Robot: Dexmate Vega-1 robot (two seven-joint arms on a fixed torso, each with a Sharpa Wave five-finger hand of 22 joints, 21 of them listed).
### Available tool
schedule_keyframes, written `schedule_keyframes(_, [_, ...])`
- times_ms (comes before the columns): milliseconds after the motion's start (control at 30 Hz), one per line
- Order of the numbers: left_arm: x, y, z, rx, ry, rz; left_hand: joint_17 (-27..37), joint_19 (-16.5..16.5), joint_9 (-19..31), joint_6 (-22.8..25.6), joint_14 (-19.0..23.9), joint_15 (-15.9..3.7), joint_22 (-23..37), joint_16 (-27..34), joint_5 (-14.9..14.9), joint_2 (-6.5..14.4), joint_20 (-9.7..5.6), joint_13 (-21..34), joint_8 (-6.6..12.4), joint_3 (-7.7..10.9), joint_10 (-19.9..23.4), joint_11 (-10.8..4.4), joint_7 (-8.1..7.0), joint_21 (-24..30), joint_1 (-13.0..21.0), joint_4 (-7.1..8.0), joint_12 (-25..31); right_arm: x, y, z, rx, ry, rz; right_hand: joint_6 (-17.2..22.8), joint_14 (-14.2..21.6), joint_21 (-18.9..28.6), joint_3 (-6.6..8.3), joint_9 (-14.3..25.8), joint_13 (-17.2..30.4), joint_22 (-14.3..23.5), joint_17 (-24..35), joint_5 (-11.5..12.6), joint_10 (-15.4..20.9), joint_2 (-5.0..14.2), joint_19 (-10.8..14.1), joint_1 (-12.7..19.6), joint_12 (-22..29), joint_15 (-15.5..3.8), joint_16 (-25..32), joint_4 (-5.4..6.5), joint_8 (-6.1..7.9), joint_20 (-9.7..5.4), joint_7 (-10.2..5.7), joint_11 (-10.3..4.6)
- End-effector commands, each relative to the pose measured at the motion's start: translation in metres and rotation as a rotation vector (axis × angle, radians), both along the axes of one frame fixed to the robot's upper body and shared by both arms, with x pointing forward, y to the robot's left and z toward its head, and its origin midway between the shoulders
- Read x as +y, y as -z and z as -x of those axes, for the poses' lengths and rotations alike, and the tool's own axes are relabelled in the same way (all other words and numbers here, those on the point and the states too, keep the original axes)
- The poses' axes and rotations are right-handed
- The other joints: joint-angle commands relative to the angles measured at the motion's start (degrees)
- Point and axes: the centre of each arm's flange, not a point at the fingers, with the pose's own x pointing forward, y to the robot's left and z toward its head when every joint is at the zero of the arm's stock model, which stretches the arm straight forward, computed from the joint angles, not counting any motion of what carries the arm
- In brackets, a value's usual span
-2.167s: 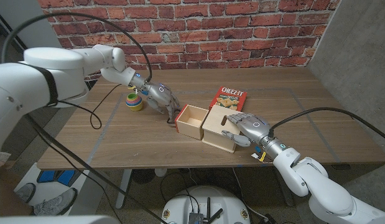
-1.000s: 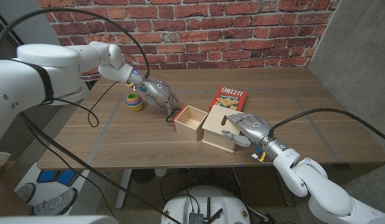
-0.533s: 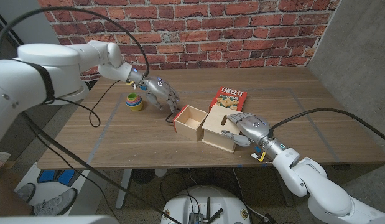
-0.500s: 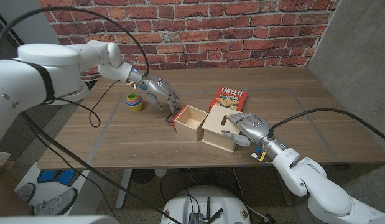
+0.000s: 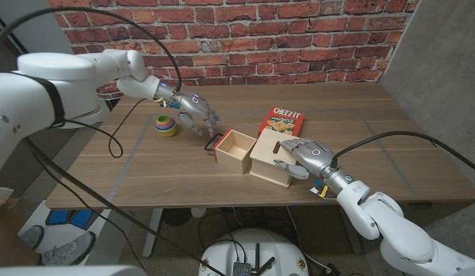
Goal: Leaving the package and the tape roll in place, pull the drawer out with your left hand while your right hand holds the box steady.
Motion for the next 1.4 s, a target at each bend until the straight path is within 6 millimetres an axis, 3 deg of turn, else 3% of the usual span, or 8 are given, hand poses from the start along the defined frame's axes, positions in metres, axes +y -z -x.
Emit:
schedule_keyframes(33, [0.004,-0.001,0.005,-0.002,-0.016,0.070,0.14,0.56,0.06,0.67,0.53,-9.72,0.35,0.47,0.01,0.12,-9.22,0.09,0.53,0.22,0.64,-0.11,-0.07,0.28,-0.78,0.23,0.40,-0.001,-0.010,0.004,-0.030,-0.012,-0.009,0.37,-0.21,0.36,0.08,0.07,0.12,0.30,0.33,0.01,0.66,2.49,0.70,0.53,0.40,-2.24,0.22,-0.29,0.07,-2.92,0.08,0.09])
schedule_keyframes(500, [0.005,0.004,0.008,-0.021,-0.038,0.148,0.18,0.81,-0.08,0.79,1.46,-9.88,0.35,0.51,0.10,1.26,-9.32,0.08,0.39,0.99,1.00,-0.16,0.25,0.22,-1.30,-0.11,0.29,-0.006,-0.021,0.010,-0.065,-0.030,-0.031,0.39,-0.23,0.40,0.14,0.07,0.13,0.31,0.34,0.00,0.65,2.52,0.98,0.56,0.38,-2.20,0.22,-0.45,0.06,-2.89,0.07,0.22])
schedule_keyframes(1400, [0.019,0.001,0.017,-0.098,-0.142,0.380,0.12,1.14,-0.27,1.01,1.73,-9.83,0.36,0.29,-0.01,1.35,-9.28,0.08,0.22,1.26,1.26,-0.17,0.16,0.21,-2.45,-0.44,0.16,-0.009,-0.050,0.010,-0.136,-0.066,-0.089,0.64,-0.17,0.60,0.15,0.07,0.13,0.32,0.45,-0.03,0.78,2.55,1.92,0.51,0.40,-2.25,0.32,-0.65,0.10,-2.61,0.03,0.28])
